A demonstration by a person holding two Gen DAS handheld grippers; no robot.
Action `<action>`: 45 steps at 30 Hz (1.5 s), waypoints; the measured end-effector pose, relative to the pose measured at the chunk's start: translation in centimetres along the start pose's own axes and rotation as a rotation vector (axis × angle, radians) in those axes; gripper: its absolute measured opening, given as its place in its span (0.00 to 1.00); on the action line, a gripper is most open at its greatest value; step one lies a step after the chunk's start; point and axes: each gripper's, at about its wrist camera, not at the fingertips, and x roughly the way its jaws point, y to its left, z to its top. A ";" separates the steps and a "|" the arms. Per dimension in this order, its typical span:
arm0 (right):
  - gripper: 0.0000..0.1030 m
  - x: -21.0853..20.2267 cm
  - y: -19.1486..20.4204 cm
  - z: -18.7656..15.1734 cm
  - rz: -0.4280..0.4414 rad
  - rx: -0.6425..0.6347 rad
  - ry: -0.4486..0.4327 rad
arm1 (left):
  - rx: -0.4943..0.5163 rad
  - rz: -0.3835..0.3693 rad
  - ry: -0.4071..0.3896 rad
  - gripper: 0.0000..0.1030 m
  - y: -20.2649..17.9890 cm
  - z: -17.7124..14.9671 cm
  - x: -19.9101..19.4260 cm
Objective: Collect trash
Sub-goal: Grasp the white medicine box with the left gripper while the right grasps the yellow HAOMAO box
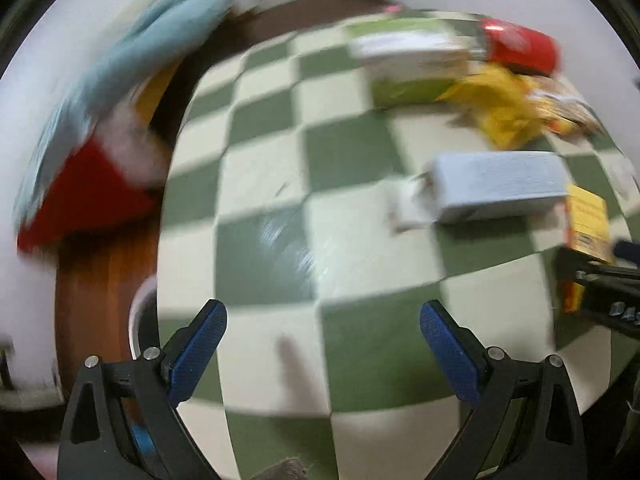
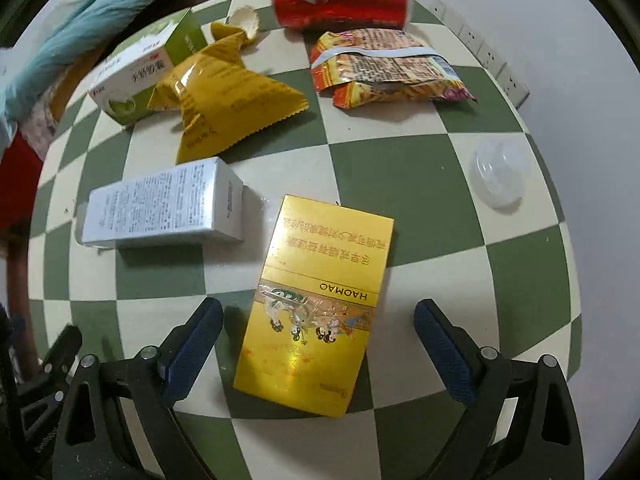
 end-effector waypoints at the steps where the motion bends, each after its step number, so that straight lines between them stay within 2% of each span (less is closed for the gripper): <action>1: 0.78 -0.2 0.1 -0.1 -0.012 -0.016 -0.008 | 0.059 0.004 -0.027 0.96 -0.7 0.7 -0.5; 2: 0.64 -0.6 0.0 -0.3 -0.022 -0.042 -0.021 | 0.131 0.003 -0.062 0.96 -1.5 1.7 -1.1; 3: 0.61 -0.8 -0.2 -0.3 -0.020 -0.047 -0.027 | 0.179 -0.003 -0.079 0.96 -2.1 2.4 -1.5; 5: 0.61 -1.1 -1.5 -0.5 -0.015 -0.033 -0.005 | 0.272 -0.021 -0.103 0.96 -3.2 4.2 -2.2; 8: 0.61 -1.6 -4.4 -0.6 0.003 0.034 0.015 | 0.427 -0.064 -0.096 0.96 -5.3 6.5 -2.0; 12: 0.61 -1.9 -7.3 -0.6 0.037 0.115 0.040 | 0.633 -0.133 -0.017 0.95 -8.7 8.4 -0.2; 14: 0.61 -2.1 -7.8 -0.7 0.045 0.129 0.042 | 0.700 -0.150 0.024 0.95 -9.9 8.7 1.0; 15: 0.61 -2.2 -8.1 -0.9 0.050 0.135 0.044 | 0.729 -0.156 0.038 0.92 -10.3 8.6 1.4; 16: 0.61 -2.4 -8.3 -1.1 0.057 0.141 0.046 | 0.762 -0.169 0.061 0.77 -10.9 8.5 1.9; 17: 0.61 -2.6 -8.1 -1.0 0.064 0.144 0.047 | 0.773 -0.178 0.083 0.70 -11.0 8.5 2.3; 19: 0.61 -2.5 -8.2 -0.6 0.069 0.145 0.049 | 0.742 -0.234 0.110 0.45 -11.0 8.9 2.2; 22: 0.61 -2.5 -7.7 0.0 0.084 0.149 0.057 | 0.689 -0.257 0.148 0.40 -10.8 8.9 2.1; 24: 0.61 -2.3 -7.7 0.2 0.082 0.143 0.053 | 0.601 -0.242 0.192 0.39 -10.2 8.5 2.3; 25: 0.61 -2.3 -7.6 0.3 0.084 0.139 0.052 | 0.543 -0.251 0.237 0.38 -9.4 8.3 2.8; 27: 0.61 -1.9 -8.0 0.5 0.091 0.132 0.048 | 0.333 -0.301 0.343 0.38 -7.3 8.1 3.7; 28: 0.61 -1.9 -7.8 0.4 0.098 0.126 0.046 | 0.264 -0.327 0.362 0.38 -6.6 8.1 3.9; 29: 0.61 -1.9 -7.6 0.4 0.104 0.119 0.045 | 0.165 -0.363 0.371 0.38 -5.5 7.9 4.1; 33: 0.62 -2.0 -6.6 0.2 0.114 0.074 0.056 | -0.043 -0.383 0.341 0.38 -3.5 7.3 4.7; 34: 0.66 -2.0 -6.4 0.1 0.119 0.074 0.058 | -0.079 -0.389 0.336 0.38 -3.1 6.9 4.9; 35: 0.74 -1.9 -6.5 0.2 0.132 0.082 0.059 | -0.098 -0.375 0.326 0.38 -3.2 6.7 5.2; 37: 0.83 -1.7 -6.9 0.1 0.149 0.126 0.060 | -0.098 -0.349 0.285 0.39 -3.6 6.6 5.2; 41: 0.83 -1.8 -7.0 -0.3 0.124 0.183 0.013 | -0.092 -0.276 0.222 0.39 -5.0 6.0 5.1; 45: 0.83 -1.4 -5.9 -0.3 0.035 0.166 -0.026 | -0.074 -0.231 0.175 0.34 -6.6 5.1 4.6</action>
